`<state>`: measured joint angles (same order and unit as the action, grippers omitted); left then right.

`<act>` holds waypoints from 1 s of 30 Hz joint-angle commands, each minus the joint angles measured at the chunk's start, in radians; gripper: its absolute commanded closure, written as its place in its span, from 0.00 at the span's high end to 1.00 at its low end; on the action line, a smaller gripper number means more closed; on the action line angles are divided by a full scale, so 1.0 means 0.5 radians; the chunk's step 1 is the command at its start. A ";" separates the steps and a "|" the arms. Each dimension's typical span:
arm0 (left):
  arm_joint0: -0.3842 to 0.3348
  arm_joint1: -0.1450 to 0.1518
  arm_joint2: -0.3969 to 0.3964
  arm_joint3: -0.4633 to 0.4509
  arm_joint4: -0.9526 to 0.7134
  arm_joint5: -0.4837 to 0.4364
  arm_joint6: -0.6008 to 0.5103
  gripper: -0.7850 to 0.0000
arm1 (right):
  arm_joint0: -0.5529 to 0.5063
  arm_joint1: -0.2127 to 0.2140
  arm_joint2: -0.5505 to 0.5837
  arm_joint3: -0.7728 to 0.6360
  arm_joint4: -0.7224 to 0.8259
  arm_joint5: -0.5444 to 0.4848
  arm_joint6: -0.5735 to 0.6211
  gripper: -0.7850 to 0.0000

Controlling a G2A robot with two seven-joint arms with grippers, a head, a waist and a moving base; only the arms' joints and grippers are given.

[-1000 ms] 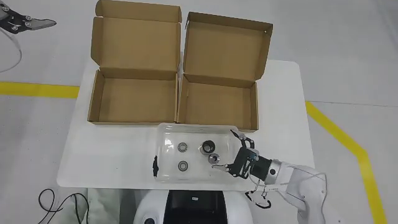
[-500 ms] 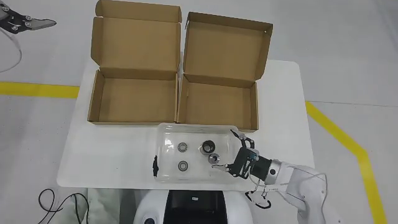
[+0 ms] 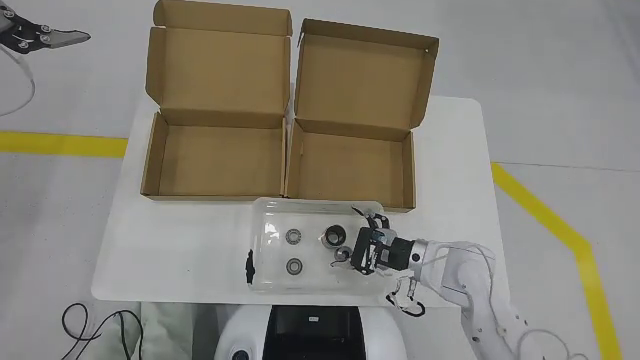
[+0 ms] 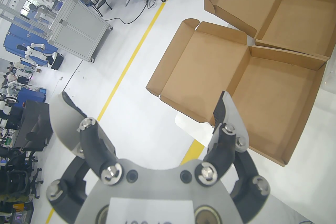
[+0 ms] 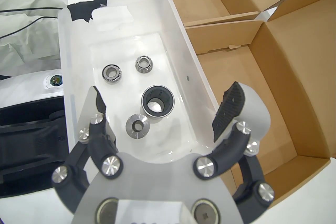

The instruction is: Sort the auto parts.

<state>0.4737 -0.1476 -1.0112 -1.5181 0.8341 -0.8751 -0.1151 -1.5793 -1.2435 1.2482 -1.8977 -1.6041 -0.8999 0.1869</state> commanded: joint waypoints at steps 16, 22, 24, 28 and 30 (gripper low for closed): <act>0.000 0.000 0.000 0.000 0.000 0.000 0.000 1.00 | 0.084 0.008 -0.207 0.031 0.013 0.146 0.341 0.85; 0.000 0.000 0.000 0.000 0.000 0.000 0.000 1.00 | 0.148 0.003 -0.288 0.104 0.054 0.204 0.467 0.89; 0.000 0.000 0.000 0.000 0.000 0.000 0.000 1.00 | 0.171 0.000 -0.311 0.131 0.072 0.225 0.500 0.89; 0.000 0.000 0.000 0.000 0.000 0.000 0.000 1.00 | 0.215 -0.002 -0.350 0.184 0.104 0.254 0.536 0.87; 0.000 0.000 0.000 0.000 0.000 0.000 0.000 1.00 | 0.237 -0.004 -0.370 0.210 0.117 0.266 0.551 0.84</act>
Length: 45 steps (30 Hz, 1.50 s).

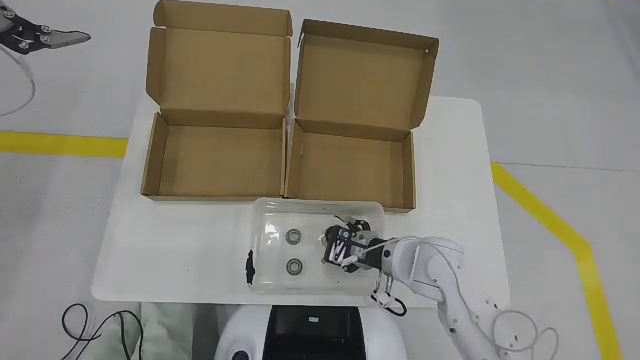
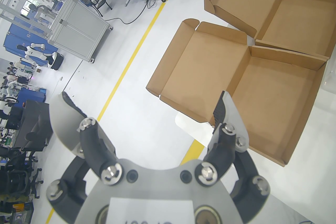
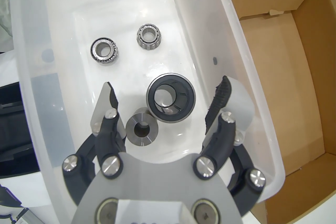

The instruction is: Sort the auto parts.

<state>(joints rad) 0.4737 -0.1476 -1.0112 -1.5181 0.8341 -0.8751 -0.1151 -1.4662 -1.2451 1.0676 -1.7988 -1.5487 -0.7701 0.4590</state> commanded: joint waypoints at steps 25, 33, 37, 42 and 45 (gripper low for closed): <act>0.000 0.000 0.000 0.000 0.000 0.000 0.000 1.00 | 0.129 0.009 -0.123 0.124 0.141 0.096 0.126 0.00; 0.000 0.000 0.000 0.000 0.000 0.000 0.000 1.00 | 0.121 0.029 -0.088 0.128 0.194 0.045 -0.125 0.00; 0.000 0.000 0.000 0.000 0.000 0.000 0.000 1.00 | 0.105 0.042 -0.049 0.153 0.229 0.003 -0.357 0.00; 0.000 0.000 0.000 0.000 0.000 0.000 0.000 1.00 | 0.094 0.058 -0.009 0.203 0.258 -0.062 -0.656 0.00; 0.000 0.000 0.000 0.000 0.000 0.000 0.000 1.00 | 0.113 0.063 -0.010 0.246 0.275 -0.124 -0.824 0.00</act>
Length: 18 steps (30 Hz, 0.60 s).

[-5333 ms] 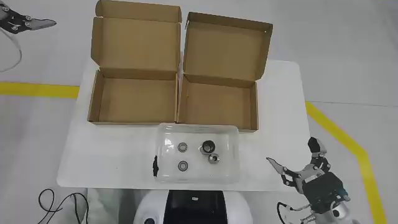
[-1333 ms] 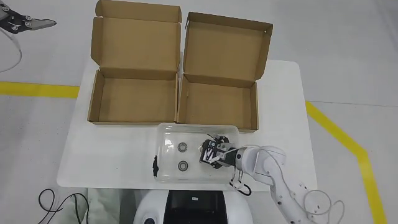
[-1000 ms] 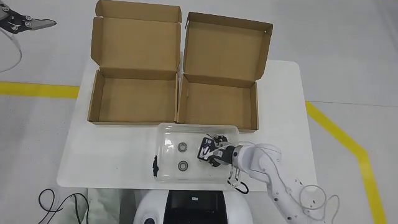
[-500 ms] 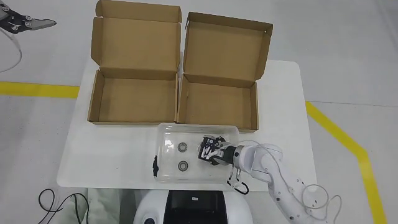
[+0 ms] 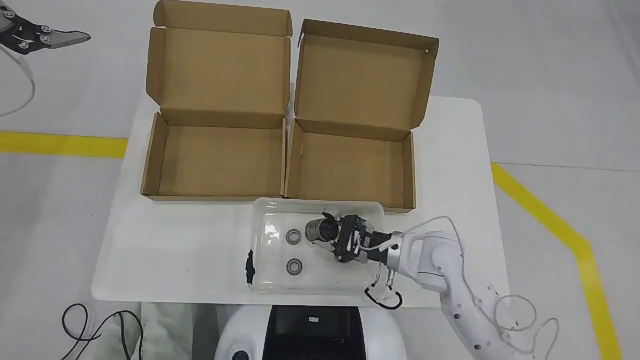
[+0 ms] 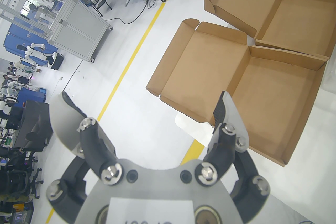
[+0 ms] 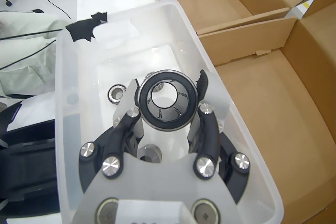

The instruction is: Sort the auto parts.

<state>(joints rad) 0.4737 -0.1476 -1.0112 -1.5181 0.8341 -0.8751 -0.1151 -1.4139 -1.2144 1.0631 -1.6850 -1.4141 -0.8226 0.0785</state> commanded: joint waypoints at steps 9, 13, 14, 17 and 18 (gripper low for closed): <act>0.000 0.000 0.000 0.000 0.000 0.000 0.000 1.00 | 0.130 0.003 -0.010 0.130 0.070 -0.161 -0.557 0.00; 0.000 0.000 0.000 0.000 0.000 0.000 0.000 1.00 | 0.205 0.002 -0.011 0.122 0.064 -0.208 -0.737 0.00; 0.000 0.000 0.000 0.000 0.000 0.000 0.000 1.00 | 0.222 0.002 -0.010 0.116 0.063 -0.217 -0.784 0.00; 0.000 0.000 0.000 0.000 0.000 0.000 0.000 1.00 | 0.267 0.003 0.002 0.100 0.060 -0.226 -0.882 0.00; 0.000 0.000 0.000 0.000 0.000 0.000 0.000 1.00 | 0.282 0.004 0.010 0.085 0.058 -0.213 -0.893 0.00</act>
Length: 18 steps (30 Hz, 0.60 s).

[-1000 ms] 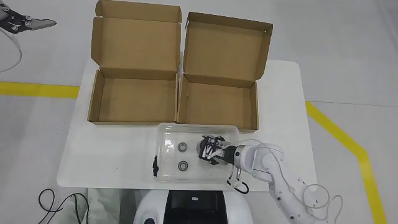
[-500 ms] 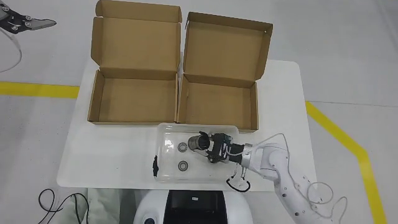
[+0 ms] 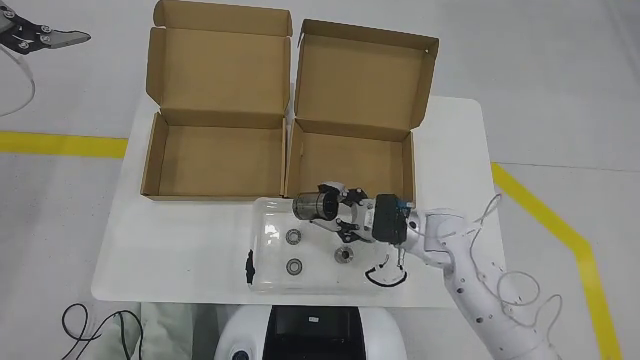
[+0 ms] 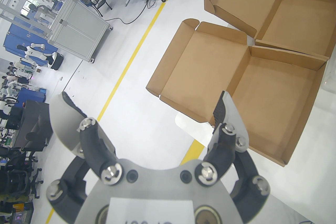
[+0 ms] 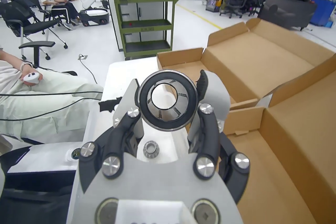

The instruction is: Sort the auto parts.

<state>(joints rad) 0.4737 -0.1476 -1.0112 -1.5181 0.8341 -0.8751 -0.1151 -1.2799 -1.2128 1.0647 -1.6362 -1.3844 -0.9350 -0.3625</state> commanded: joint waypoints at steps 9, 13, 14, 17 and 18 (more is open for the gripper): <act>0.000 0.000 0.000 0.000 0.000 0.000 0.000 1.00 | 0.121 0.001 0.054 -0.202 0.088 0.065 -0.034 0.00; 0.000 0.000 0.000 0.000 0.000 0.000 0.000 1.00 | 0.195 -0.004 0.046 -0.279 0.129 0.089 0.028 0.00; 0.000 0.000 0.000 0.000 0.000 0.000 0.000 1.00 | 0.216 -0.006 0.038 -0.299 0.133 0.102 0.056 0.00; 0.000 0.000 0.000 0.000 0.000 0.000 0.000 1.00 | 0.282 -0.016 0.011 -0.347 0.175 0.137 0.115 0.00; 0.000 0.000 0.000 0.000 0.000 0.000 0.000 1.00 | 0.305 -0.019 0.006 -0.356 0.191 0.149 0.129 0.00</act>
<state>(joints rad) 0.4737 -0.1476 -1.0112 -1.5181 0.8341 -0.8751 -0.1151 -1.1396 -1.2210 1.0700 -1.8097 -1.2970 -0.8662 -0.3051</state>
